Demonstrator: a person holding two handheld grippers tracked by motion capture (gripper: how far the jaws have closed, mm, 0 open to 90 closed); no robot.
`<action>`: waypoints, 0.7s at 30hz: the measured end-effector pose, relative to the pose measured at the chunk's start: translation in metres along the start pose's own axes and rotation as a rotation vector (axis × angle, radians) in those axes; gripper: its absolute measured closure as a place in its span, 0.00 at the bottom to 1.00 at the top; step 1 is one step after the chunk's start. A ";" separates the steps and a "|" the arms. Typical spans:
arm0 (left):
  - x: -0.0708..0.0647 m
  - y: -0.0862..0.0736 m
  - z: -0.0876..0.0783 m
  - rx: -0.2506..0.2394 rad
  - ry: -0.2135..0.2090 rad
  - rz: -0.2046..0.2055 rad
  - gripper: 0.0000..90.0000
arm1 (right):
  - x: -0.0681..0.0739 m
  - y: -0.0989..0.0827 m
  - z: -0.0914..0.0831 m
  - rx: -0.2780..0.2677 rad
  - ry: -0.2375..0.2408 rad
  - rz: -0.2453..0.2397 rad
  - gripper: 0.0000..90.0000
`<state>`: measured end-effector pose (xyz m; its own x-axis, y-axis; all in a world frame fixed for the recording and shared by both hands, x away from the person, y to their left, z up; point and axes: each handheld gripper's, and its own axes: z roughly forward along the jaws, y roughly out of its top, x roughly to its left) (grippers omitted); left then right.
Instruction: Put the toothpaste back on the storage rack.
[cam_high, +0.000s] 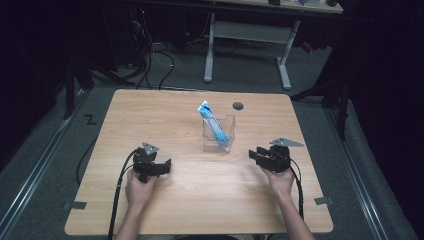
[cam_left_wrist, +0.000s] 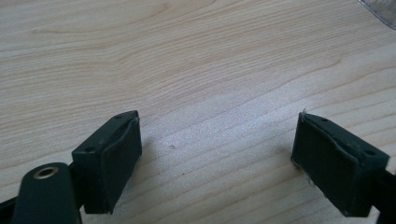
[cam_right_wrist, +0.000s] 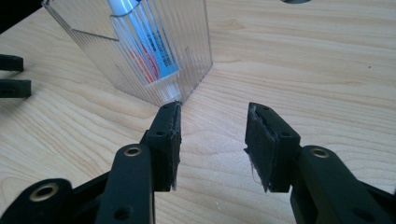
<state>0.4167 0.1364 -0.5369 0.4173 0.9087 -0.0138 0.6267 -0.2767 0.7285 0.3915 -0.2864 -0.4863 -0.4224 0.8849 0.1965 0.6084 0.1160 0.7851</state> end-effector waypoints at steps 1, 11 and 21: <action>0.000 0.000 0.000 0.000 0.000 0.000 0.18 | 0.000 0.000 0.001 0.003 0.000 -0.002 0.62; 0.000 0.000 0.000 0.000 0.000 0.000 0.18 | 0.001 -0.006 0.015 0.033 -0.018 -0.003 0.61; 0.000 0.000 0.000 0.000 0.000 0.000 0.18 | 0.002 -0.011 0.026 0.055 -0.059 -0.024 0.58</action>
<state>0.4167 0.1364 -0.5369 0.4170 0.9088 -0.0138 0.6267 -0.2765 0.7285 0.4012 -0.2743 -0.5097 -0.3979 0.9064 0.1416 0.6354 0.1609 0.7552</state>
